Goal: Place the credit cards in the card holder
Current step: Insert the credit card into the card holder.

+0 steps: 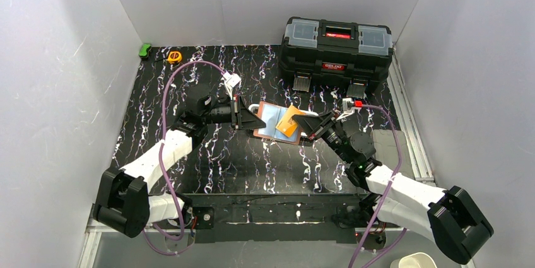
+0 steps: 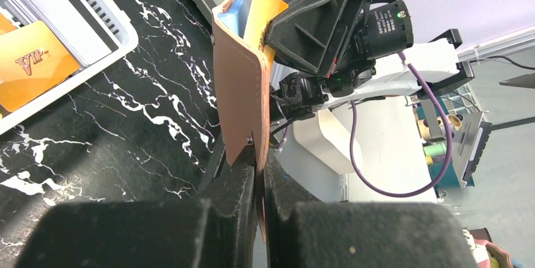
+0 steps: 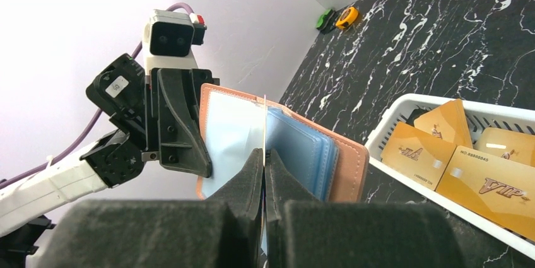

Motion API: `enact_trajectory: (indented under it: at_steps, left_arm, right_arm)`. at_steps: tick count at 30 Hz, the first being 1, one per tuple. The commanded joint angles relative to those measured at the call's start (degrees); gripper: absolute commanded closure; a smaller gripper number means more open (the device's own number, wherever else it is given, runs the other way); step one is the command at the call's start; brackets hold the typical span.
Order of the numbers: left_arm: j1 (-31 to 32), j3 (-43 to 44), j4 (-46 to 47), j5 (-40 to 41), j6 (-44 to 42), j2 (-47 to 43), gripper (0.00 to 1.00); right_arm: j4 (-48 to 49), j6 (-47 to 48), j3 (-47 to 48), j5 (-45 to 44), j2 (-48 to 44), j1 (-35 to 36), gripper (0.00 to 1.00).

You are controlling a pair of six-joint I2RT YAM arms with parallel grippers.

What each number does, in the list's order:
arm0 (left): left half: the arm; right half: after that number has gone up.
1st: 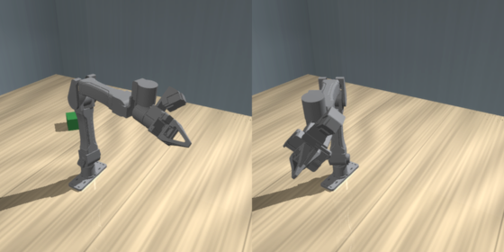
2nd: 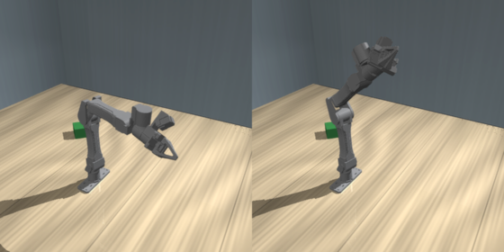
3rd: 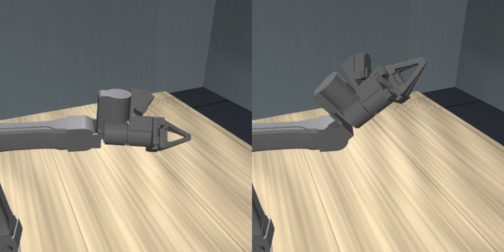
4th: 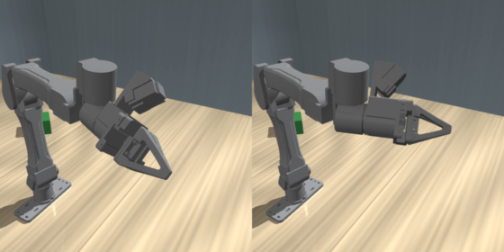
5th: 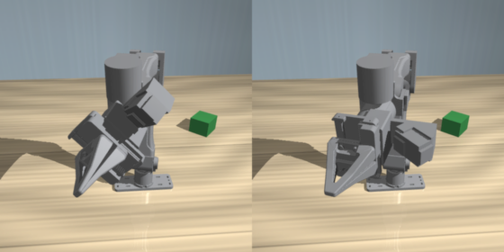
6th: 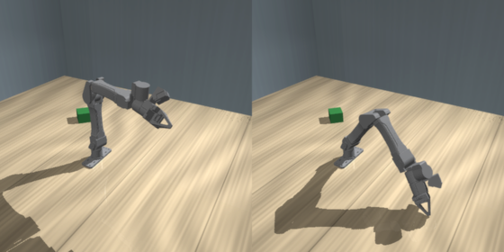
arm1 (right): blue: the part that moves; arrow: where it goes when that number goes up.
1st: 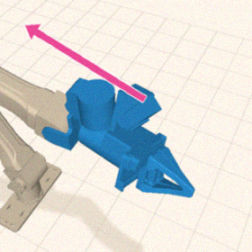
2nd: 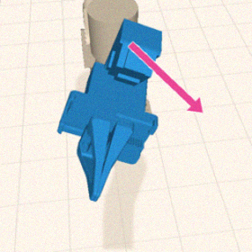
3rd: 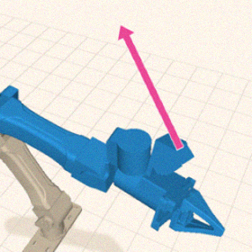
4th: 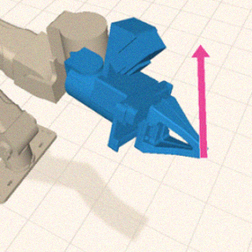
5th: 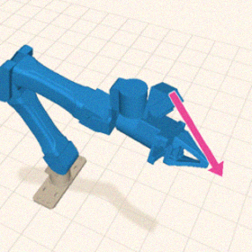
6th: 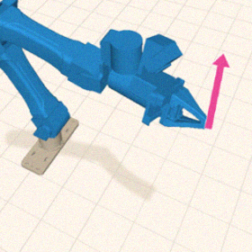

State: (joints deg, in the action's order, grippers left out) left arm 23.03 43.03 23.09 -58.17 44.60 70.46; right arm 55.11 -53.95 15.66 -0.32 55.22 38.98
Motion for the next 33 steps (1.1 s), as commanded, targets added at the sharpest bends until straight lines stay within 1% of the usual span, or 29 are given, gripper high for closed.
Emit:
enact_trajectory:
  at_steps: [1,6,15,22,33]
  left_arm:
    - [0.1,2.2,-0.6,-2.3,-3.0,-2.6,1.0]
    - [0.1,2.9,-1.1,-2.4,-3.6,-2.2,1.0]
    - [0.1,3.6,-1.3,-1.8,-3.8,-2.2,1.0]
    - [0.1,3.3,-1.0,-1.7,-3.3,-2.4,1.0]
    - [0.1,3.0,-0.3,-1.4,-2.8,-2.6,1.0]
  right_arm:
    - [8.7,-1.7,-2.1,-0.1,0.2,-0.8,0.99]
    - [13.0,-2.0,-2.4,3.5,1.4,-1.1,0.99]
    - [15.8,-2.3,-0.1,7.7,5.7,-1.1,0.99]
    - [17.6,-2.5,0.9,8.2,7.4,-1.1,0.99]
    - [25.2,-5.9,0.7,7.5,11.6,-1.1,0.99]
